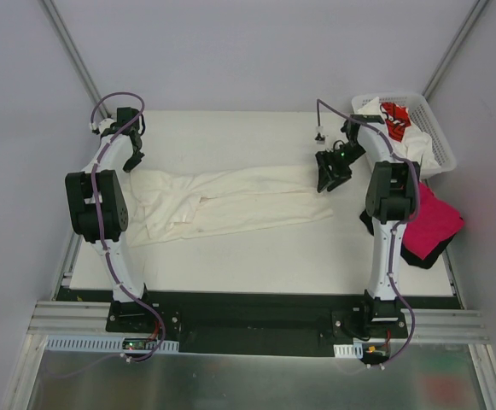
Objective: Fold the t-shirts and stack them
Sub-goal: Fold the other side of the tshirt into a rectangle
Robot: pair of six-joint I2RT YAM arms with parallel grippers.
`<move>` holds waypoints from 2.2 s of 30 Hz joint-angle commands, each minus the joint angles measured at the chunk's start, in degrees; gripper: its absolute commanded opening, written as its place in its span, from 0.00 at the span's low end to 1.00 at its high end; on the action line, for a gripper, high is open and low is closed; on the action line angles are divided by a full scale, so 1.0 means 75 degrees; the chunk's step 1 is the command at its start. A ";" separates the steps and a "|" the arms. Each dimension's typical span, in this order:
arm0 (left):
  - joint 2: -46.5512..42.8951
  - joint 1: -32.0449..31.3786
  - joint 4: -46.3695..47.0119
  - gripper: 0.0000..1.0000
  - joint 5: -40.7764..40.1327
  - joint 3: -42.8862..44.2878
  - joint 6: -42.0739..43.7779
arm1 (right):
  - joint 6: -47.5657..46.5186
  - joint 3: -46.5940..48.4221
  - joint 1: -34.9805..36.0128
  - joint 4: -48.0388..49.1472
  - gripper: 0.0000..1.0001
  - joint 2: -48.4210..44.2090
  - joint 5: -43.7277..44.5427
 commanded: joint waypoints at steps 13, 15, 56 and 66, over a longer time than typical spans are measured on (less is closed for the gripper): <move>-0.0065 -0.0021 0.0153 0.00 -0.0003 0.0042 0.0239 | 0.0045 0.0499 0.0171 -0.0075 0.50 0.0384 -0.0155; -0.0053 -0.0032 0.0153 0.00 -0.0003 0.0054 0.0251 | 0.0080 0.0639 0.0171 -0.0098 0.50 0.0443 -0.0155; -0.0030 -0.0021 0.0223 0.00 -0.0168 -0.0005 0.0345 | 0.1041 0.0311 0.0183 0.1156 0.01 -0.0307 0.0782; -0.0030 -0.0021 0.0211 0.00 -0.0085 0.0007 0.0298 | 0.1732 0.0886 0.0206 0.1880 0.01 -0.0189 0.1472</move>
